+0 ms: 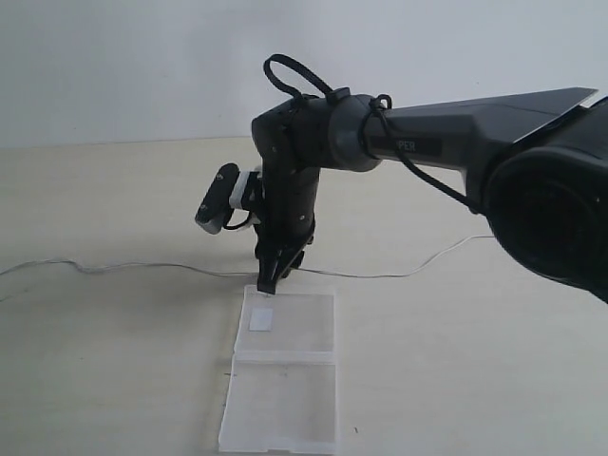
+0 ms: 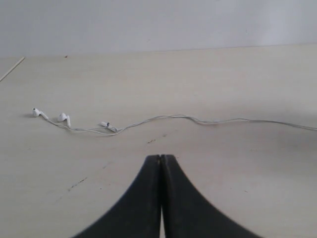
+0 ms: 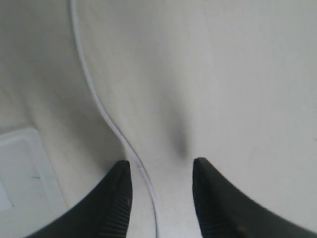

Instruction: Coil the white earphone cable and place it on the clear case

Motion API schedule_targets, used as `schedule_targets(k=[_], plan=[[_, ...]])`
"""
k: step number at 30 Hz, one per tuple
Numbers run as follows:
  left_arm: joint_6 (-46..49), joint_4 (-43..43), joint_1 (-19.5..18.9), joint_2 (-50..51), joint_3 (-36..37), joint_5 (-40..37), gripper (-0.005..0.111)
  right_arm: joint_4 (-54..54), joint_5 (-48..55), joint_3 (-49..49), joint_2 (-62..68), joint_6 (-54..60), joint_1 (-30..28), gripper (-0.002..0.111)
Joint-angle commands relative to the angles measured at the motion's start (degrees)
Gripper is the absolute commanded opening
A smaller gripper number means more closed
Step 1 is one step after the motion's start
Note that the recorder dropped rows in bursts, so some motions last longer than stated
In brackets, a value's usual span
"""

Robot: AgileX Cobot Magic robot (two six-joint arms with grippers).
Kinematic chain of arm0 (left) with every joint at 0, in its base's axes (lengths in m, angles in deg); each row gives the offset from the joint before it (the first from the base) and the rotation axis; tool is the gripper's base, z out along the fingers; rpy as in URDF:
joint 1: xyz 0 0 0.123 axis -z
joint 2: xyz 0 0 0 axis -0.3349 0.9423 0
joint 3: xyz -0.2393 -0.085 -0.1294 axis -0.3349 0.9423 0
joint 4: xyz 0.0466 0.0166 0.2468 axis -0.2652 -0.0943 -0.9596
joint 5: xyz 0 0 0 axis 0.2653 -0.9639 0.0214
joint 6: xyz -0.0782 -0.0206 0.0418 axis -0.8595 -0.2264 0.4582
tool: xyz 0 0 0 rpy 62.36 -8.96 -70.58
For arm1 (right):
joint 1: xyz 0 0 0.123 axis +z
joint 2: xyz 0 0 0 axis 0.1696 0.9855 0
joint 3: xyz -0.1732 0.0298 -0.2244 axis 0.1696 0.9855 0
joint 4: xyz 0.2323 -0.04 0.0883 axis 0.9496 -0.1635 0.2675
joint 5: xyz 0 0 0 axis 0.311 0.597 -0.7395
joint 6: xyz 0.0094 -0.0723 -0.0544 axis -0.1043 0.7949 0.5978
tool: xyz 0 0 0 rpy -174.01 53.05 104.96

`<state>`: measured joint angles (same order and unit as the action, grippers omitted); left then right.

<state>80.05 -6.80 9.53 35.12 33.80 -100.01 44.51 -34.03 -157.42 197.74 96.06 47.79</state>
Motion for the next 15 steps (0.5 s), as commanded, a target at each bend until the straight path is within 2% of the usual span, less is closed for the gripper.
schedule_targets(k=[1,15], plan=[[0.05,0.28,-0.15,-0.33,0.06,0.39,0.000,0.57,0.15,-0.09,2.04,-0.39,-0.18,0.041],[0.05,0.28,-0.15,-0.33,0.06,0.39,0.000,4.07,0.16,-0.09,2.86,-0.29,-0.18,0.039]])
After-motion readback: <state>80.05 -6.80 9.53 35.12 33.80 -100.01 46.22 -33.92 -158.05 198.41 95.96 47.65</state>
